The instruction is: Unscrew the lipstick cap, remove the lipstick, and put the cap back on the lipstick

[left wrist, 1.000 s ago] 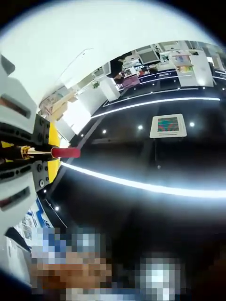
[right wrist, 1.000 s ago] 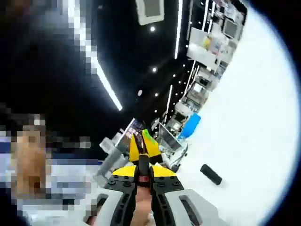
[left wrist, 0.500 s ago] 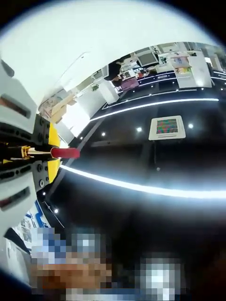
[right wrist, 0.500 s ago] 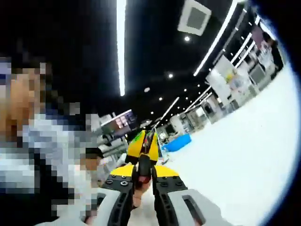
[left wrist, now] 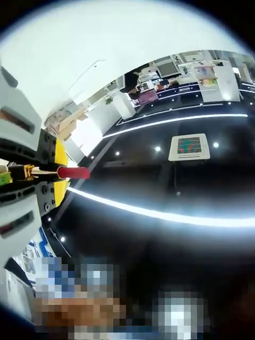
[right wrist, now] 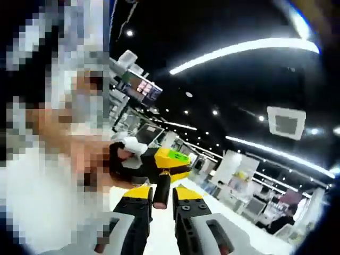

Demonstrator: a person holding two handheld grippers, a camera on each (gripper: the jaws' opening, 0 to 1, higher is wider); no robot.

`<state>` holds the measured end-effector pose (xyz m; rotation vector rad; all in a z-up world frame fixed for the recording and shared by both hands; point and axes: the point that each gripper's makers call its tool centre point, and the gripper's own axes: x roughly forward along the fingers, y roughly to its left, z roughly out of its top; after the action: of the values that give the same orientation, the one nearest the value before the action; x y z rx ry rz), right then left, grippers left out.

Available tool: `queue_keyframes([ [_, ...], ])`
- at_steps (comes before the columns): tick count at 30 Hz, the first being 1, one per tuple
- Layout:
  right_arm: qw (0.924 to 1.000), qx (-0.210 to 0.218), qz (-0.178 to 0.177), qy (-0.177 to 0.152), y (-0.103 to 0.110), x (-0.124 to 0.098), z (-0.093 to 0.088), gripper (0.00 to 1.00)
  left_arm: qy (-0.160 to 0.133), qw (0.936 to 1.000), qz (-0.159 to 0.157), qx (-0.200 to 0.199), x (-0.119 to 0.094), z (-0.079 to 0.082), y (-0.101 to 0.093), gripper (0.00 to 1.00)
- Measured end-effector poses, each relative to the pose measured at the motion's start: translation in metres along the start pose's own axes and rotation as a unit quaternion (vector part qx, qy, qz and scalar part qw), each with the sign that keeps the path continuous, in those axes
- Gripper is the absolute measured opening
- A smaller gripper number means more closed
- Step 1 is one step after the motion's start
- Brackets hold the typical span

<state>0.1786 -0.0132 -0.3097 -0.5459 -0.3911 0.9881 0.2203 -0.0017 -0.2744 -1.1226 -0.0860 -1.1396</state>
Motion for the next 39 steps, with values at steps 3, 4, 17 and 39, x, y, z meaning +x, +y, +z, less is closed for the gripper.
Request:
queue_keyframes([
  [3,0.9995,-0.029,0.002,0.009,0.004,0.002,-0.002,0.13,0.002,1.0000,0.002,0.001,0.000,-0.002,0.001,0.09],
  [4,0.9991,-0.040,-0.001,0.012,0.004,0.002,-0.003,0.13,0.003,1.0000,0.003,0.002,0.000,-0.002,0.001,0.09],
  [17,0.9644,0.262,0.033,-0.018,-0.006,0.000,-0.012,0.10,0.007,0.9999,0.010,0.007,-0.001,-0.005,0.005,0.09],
  [39,0.6070,0.767,0.161,-0.134,-0.005,-0.007,-0.006,0.10,0.014,0.9997,-0.021,0.002,0.002,-0.005,-0.005,0.09],
])
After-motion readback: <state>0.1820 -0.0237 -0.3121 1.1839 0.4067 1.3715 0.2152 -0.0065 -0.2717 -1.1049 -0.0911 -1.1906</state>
